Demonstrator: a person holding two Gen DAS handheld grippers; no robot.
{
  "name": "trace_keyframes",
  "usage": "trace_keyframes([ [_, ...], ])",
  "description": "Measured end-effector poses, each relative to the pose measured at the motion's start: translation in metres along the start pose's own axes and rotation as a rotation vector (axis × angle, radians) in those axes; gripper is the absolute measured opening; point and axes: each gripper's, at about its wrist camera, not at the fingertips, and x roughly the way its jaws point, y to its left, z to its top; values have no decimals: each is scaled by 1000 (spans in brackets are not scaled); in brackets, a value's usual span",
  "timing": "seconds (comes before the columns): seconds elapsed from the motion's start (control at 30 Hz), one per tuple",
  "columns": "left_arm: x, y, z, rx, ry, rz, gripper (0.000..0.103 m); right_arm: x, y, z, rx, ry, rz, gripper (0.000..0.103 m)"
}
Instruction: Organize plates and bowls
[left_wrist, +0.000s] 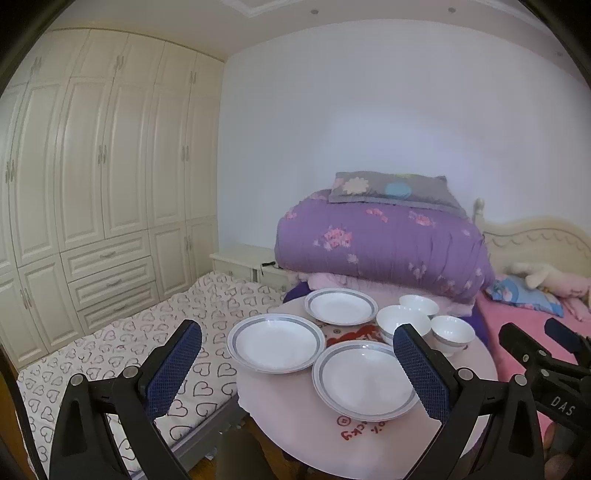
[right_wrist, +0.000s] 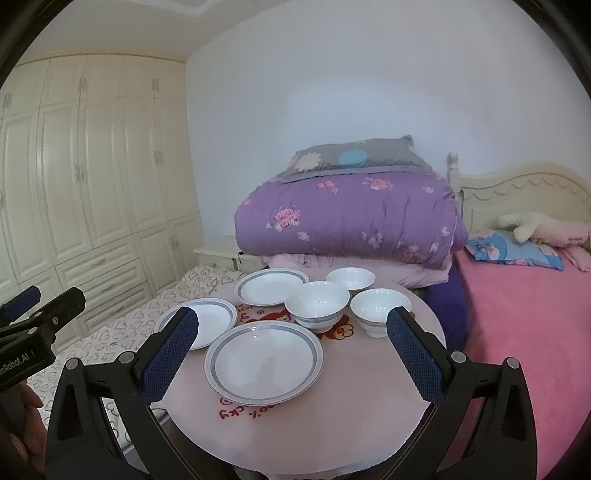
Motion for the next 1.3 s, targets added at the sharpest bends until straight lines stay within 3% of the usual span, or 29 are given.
trace_keyframes([
  [0.2, 14, 5, 3, -13, 29, -8, 102, 12, -6, -1, -10, 15, 51, 103],
  [0.7, 111, 16, 0, -30, 215, 6, 102, 103, -24, -19, -58, 222, 84, 103],
  [0.97, 185, 24, -1, -54, 383, -21, 102, 164, -41, -36, 8, 375, 161, 102],
  [1.3, 267, 36, 16, -106, 554, -38, 101, 222, -50, -54, 41, 534, 222, 91],
])
